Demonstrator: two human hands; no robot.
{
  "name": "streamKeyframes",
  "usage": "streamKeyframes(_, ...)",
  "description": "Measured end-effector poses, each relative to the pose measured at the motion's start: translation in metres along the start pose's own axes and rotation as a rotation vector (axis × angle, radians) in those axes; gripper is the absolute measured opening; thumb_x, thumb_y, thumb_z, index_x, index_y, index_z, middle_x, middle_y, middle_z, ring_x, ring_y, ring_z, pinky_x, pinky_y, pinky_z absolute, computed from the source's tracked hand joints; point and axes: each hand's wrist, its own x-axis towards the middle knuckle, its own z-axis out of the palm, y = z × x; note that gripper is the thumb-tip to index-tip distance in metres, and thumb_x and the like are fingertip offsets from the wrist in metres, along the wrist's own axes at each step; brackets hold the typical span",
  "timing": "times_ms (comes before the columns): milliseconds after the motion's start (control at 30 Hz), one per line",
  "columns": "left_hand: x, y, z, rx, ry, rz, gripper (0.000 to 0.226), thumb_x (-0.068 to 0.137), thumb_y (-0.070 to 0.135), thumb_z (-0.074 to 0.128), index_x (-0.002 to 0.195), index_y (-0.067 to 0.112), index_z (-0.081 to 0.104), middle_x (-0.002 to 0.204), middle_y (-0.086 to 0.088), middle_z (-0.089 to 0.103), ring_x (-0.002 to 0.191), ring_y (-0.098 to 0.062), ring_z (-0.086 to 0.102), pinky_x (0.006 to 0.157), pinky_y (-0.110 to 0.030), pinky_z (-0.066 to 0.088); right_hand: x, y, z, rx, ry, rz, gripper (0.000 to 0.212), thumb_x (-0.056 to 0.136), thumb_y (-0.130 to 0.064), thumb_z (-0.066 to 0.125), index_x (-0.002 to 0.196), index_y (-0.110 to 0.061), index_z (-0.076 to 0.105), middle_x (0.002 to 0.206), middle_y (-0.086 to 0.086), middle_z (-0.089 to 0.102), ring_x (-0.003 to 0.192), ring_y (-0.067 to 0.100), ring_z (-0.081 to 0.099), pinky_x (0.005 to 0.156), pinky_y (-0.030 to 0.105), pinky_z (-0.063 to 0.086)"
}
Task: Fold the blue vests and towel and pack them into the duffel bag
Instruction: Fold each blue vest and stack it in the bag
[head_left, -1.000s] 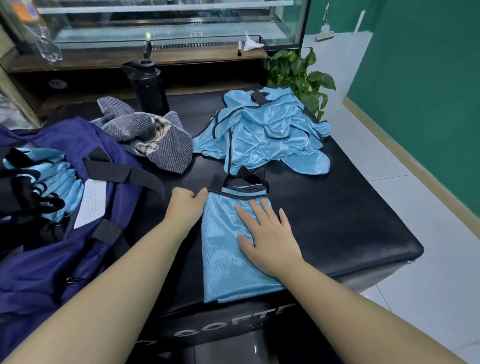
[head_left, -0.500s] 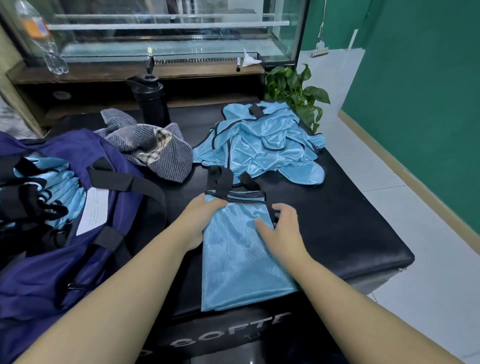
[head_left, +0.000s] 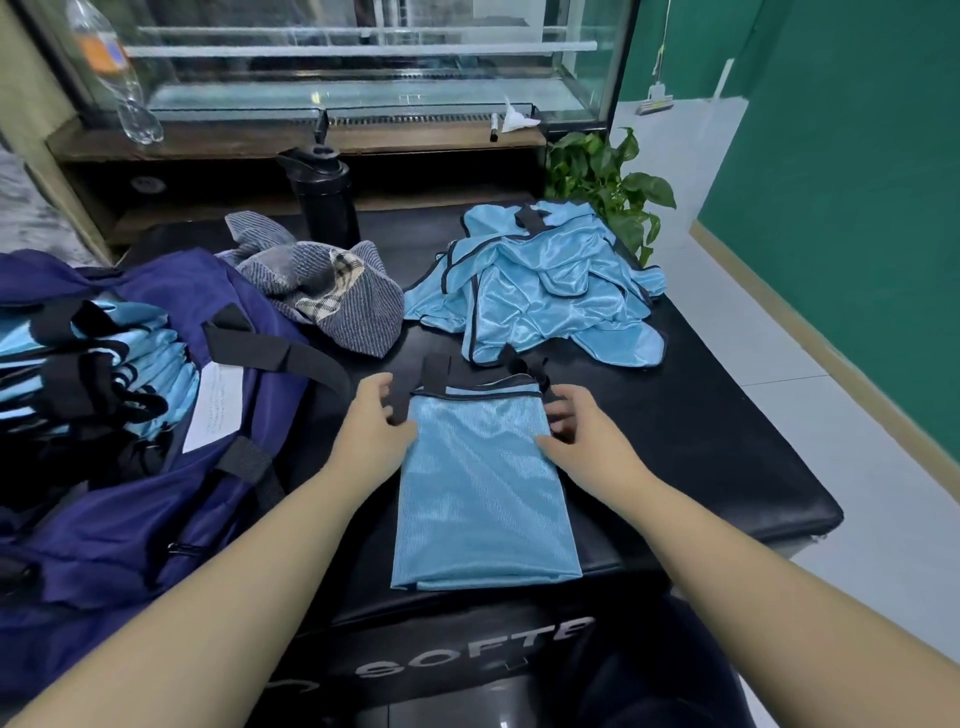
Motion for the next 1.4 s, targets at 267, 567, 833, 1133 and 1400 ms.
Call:
streamKeyframes(267, -0.069, -0.039, -0.026, 0.452, -0.432, 0.711, 0.036, 0.093, 0.016, 0.048, 0.115, 0.044, 0.051, 0.123, 0.052, 0.037, 0.135, 0.015, 0.023, 0.108, -0.011, 0.025, -0.08, 0.044, 0.001, -0.44, -0.104, -0.641, 0.041, 0.096, -0.043, 0.047, 0.127, -0.018, 0.055, 0.136, -0.005, 0.054, 0.132, 0.008, 0.04, 0.112, 0.016, 0.024)
streamKeyframes(567, -0.096, -0.066, -0.025, 0.292, -0.377, 0.549, 0.065, 0.071, 0.015, 0.049, 0.116, 0.062, 0.052, 0.132, 0.044, 0.039, 0.132, 0.011, 0.033, 0.11, -0.01, 0.023, -0.086, 0.048, 0.016, -0.372, -0.051, -0.527, 0.051, 0.075, -0.057, 0.064, 0.118, -0.03, 0.063, 0.129, -0.015, 0.058, 0.126, -0.004, 0.041, 0.107, 0.017, 0.03)
streamKeyframes(833, -0.103, -0.052, -0.009, 0.248, -0.119, 0.502, 0.022, 0.094, 0.019, 0.056, 0.105, 0.035, 0.066, 0.103, 0.037, 0.059, 0.1, 0.008, 0.055, 0.087, -0.012, 0.041, -0.086, 0.039, 0.019, -0.3, -0.016, -0.325, 0.033, 0.085, -0.019, 0.07, 0.118, -0.025, 0.068, 0.122, -0.026, 0.053, 0.121, -0.003, 0.04, 0.108, 0.017, 0.028)
streamKeyframes(1133, -0.129, -0.039, -0.014, -0.007, -0.085, 0.196, 0.02, 0.095, 0.038, 0.046, 0.096, 0.027, 0.062, 0.094, 0.003, 0.069, 0.088, -0.009, 0.062, 0.084, -0.031, 0.048, -0.113, -0.004, 0.021, 0.017, 0.117, -0.206, 0.014, 0.092, -0.011, 0.054, 0.088, -0.023, 0.061, 0.077, -0.013, 0.059, 0.073, -0.001, 0.051, 0.074, 0.021, 0.042)
streamKeyframes(1400, -0.127, -0.036, -0.011, 0.071, 0.05, -0.007, 0.04, 0.096, 0.042, 0.039, 0.092, 0.007, 0.056, 0.092, -0.015, 0.064, 0.075, -0.018, 0.053, 0.07, -0.035, 0.042, -0.1, -0.022, 0.037, -0.093, 0.094, 0.023, 0.021, 0.1, -0.034, 0.038, 0.088, -0.018, 0.043, 0.075, 0.001, 0.059, 0.072, 0.023, 0.055, 0.063, 0.036, 0.041)
